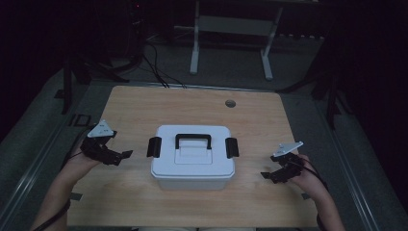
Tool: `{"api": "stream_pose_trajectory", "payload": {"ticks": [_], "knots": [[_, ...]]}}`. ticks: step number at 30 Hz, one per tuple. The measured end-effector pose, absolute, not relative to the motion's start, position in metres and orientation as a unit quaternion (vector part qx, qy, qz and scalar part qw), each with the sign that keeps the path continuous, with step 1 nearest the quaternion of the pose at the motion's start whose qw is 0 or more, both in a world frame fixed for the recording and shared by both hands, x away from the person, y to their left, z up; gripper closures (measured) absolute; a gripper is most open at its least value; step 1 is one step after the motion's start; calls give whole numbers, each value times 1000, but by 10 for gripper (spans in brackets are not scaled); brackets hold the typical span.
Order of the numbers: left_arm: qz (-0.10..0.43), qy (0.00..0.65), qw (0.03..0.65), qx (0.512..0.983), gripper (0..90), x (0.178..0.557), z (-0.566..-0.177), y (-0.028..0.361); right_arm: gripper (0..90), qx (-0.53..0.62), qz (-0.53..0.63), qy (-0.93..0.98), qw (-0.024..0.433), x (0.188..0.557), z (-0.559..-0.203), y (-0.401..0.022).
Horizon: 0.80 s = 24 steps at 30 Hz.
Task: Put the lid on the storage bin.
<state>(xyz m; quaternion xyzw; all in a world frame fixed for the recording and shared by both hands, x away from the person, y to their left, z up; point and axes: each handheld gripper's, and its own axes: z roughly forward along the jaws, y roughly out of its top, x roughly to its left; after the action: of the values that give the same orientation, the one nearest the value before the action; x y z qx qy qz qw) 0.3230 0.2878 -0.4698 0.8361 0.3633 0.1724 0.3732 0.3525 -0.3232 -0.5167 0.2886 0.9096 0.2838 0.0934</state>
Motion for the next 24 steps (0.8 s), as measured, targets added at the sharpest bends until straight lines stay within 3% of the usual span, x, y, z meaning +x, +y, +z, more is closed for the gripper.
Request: {"api": "stream_pose_trajectory", "payload": {"ticks": [10, 24], "knots": [[160, 390, 388, 820, 20, 308, -507, 299, 156, 327, 320, 881, 120, 350, -522, -328], [188, 426, 407, 786, 20, 289, -533, 305, 138, 437, 362, 797, 206, 345, -536, -345]]}}
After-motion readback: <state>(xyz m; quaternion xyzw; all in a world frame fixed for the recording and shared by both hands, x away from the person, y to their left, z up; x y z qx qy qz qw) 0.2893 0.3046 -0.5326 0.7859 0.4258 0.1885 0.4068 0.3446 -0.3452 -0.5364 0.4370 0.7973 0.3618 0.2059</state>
